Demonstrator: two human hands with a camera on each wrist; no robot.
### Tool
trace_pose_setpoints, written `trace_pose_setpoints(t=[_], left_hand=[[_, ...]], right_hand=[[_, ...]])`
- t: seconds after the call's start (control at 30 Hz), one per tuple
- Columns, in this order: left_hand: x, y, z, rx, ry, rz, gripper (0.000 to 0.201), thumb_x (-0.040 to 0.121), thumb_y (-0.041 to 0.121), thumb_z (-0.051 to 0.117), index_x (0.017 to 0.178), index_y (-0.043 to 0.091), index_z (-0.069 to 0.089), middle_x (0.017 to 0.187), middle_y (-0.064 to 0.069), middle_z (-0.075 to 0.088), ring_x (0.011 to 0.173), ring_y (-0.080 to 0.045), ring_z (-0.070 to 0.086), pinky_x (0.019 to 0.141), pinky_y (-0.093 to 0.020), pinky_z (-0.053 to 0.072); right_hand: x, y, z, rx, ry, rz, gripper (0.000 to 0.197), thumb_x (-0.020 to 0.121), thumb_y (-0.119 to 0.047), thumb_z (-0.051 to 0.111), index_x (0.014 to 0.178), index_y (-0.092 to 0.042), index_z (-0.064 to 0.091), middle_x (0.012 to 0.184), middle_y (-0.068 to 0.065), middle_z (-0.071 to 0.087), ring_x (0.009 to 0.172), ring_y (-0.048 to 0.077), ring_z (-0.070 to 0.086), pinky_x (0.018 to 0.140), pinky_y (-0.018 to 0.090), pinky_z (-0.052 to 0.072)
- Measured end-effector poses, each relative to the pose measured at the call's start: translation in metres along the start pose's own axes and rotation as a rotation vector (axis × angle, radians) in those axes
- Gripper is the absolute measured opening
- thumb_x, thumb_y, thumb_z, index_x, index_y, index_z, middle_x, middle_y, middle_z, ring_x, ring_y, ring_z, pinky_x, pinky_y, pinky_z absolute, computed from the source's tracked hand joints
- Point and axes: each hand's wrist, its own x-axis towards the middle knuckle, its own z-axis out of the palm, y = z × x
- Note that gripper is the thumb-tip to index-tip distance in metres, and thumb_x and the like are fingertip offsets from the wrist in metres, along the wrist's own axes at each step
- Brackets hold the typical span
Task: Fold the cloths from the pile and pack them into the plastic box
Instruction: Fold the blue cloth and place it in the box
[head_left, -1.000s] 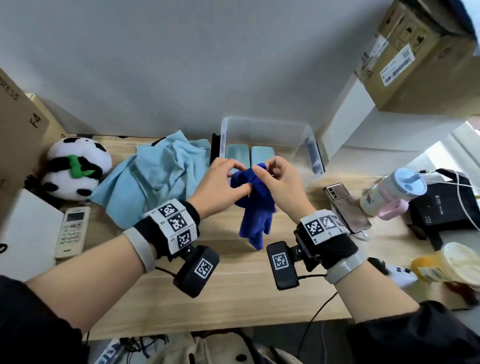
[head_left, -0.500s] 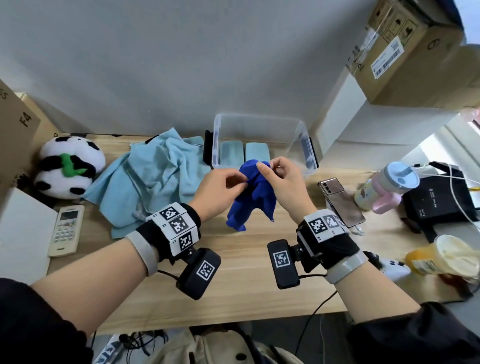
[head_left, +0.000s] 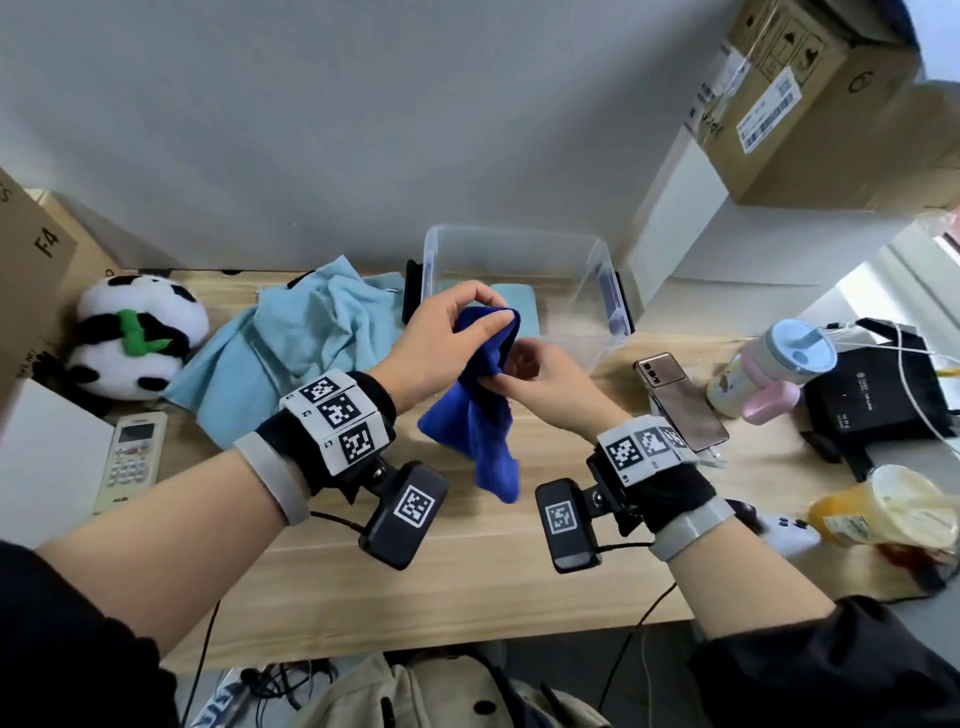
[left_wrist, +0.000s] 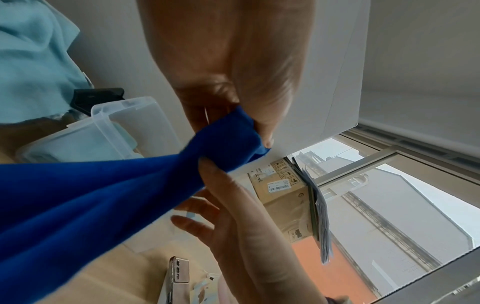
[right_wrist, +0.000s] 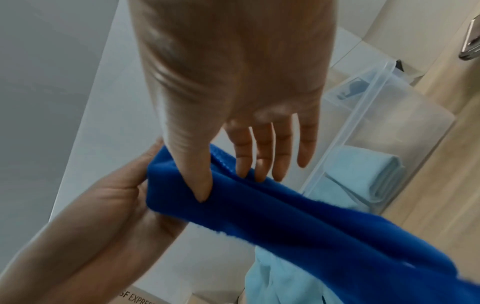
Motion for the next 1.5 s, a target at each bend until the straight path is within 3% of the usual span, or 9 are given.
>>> trace_pose_setpoints(t=[0.23, 0.33, 0.47, 0.63, 0.77, 1.03, 1.17, 1.27, 1.5], left_hand=[[0.004, 0.013, -0.012, -0.045, 0.0, 0.048, 0.016, 0.087, 0.01, 0.062, 0.079, 0.024, 0.061, 0.08, 0.009, 0.062, 0.072, 0.006, 0.057, 0.074, -0.011, 0.046], [0.004, 0.016, -0.011, -0.053, -0.018, 0.045, 0.014, 0.086, 0.01, 0.064, 0.079, 0.022, 0.063, 0.078, 0.008, 0.063, 0.072, 0.004, 0.058, 0.073, -0.013, 0.048], [0.005, 0.018, -0.006, -0.053, 0.0, 0.052, 0.009, 0.086, 0.008, 0.064, 0.082, 0.015, 0.065, 0.078, 0.008, 0.065, 0.072, 0.006, 0.058, 0.074, -0.011, 0.047], [0.009, 0.021, -0.019, -0.11, 0.052, 0.043, 0.011, 0.086, 0.011, 0.064, 0.079, 0.019, 0.066, 0.072, 0.016, 0.067, 0.073, 0.003, 0.06, 0.071, -0.011, 0.046], [0.013, 0.021, -0.035, -0.102, 0.11, 0.032, 0.012, 0.087, 0.013, 0.063, 0.078, 0.02, 0.066, 0.069, 0.018, 0.067, 0.071, 0.003, 0.06, 0.069, -0.01, 0.046], [0.014, -0.01, -0.064, -0.061, 0.211, -0.056, 0.012, 0.088, 0.017, 0.063, 0.078, 0.023, 0.067, 0.07, 0.016, 0.067, 0.076, -0.004, 0.058, 0.076, -0.019, 0.047], [0.012, -0.02, -0.067, -0.081, 0.227, -0.097, 0.011, 0.088, 0.019, 0.063, 0.078, 0.022, 0.067, 0.075, 0.008, 0.065, 0.076, -0.008, 0.057, 0.075, -0.02, 0.047], [0.014, -0.021, -0.067, -0.088, 0.231, -0.135, 0.008, 0.085, 0.02, 0.066, 0.078, 0.017, 0.067, 0.071, 0.006, 0.065, 0.07, -0.008, 0.058, 0.07, -0.018, 0.048], [0.013, -0.041, -0.074, -0.079, 0.123, -0.272, 0.007, 0.089, 0.013, 0.06, 0.087, 0.015, 0.068, 0.086, -0.005, 0.065, 0.084, -0.016, 0.057, 0.074, -0.017, 0.052]], right_hand=[[0.0, 0.0, -0.01, 0.427, -0.062, -0.047, 0.028, 0.078, -0.03, 0.072, 0.095, -0.016, 0.055, 0.088, 0.005, 0.063, 0.085, 0.015, 0.061, 0.081, 0.026, 0.049], [0.003, -0.008, -0.007, 0.333, 0.138, -0.042, 0.021, 0.082, -0.028, 0.066, 0.092, -0.013, 0.055, 0.085, -0.001, 0.061, 0.079, 0.01, 0.057, 0.069, 0.015, 0.045], [0.01, -0.013, -0.002, 0.107, 0.254, -0.026, 0.014, 0.08, -0.016, 0.057, 0.076, -0.024, 0.046, 0.073, -0.009, 0.053, 0.07, 0.01, 0.051, 0.067, 0.027, 0.042], [0.021, 0.029, -0.006, -0.079, 0.068, 0.124, 0.013, 0.075, -0.013, 0.055, 0.085, -0.008, 0.062, 0.082, 0.009, 0.068, 0.082, 0.027, 0.062, 0.081, 0.041, 0.05], [0.012, 0.061, -0.009, -0.17, -0.087, 0.241, 0.018, 0.078, -0.025, 0.064, 0.082, -0.007, 0.068, 0.078, 0.009, 0.07, 0.077, 0.027, 0.063, 0.07, 0.033, 0.046], [-0.006, 0.059, -0.046, 0.121, -0.126, 0.109, 0.029, 0.075, 0.008, 0.069, 0.074, -0.012, 0.048, 0.068, 0.001, 0.053, 0.058, 0.003, 0.05, 0.058, 0.016, 0.041], [-0.006, 0.059, -0.063, 0.046, -0.079, 0.124, 0.027, 0.074, -0.001, 0.073, 0.08, -0.021, 0.055, 0.076, 0.001, 0.063, 0.066, 0.007, 0.055, 0.066, 0.023, 0.046], [-0.01, 0.059, -0.076, -0.034, -0.045, 0.129, 0.027, 0.076, -0.012, 0.075, 0.062, -0.016, 0.053, 0.054, -0.011, 0.046, 0.048, -0.002, 0.042, 0.052, 0.013, 0.033], [-0.022, 0.07, -0.1, 0.486, 0.17, 0.125, 0.007, 0.082, -0.01, 0.068, 0.078, -0.01, 0.062, 0.066, -0.002, 0.065, 0.063, 0.011, 0.061, 0.063, 0.024, 0.048]])
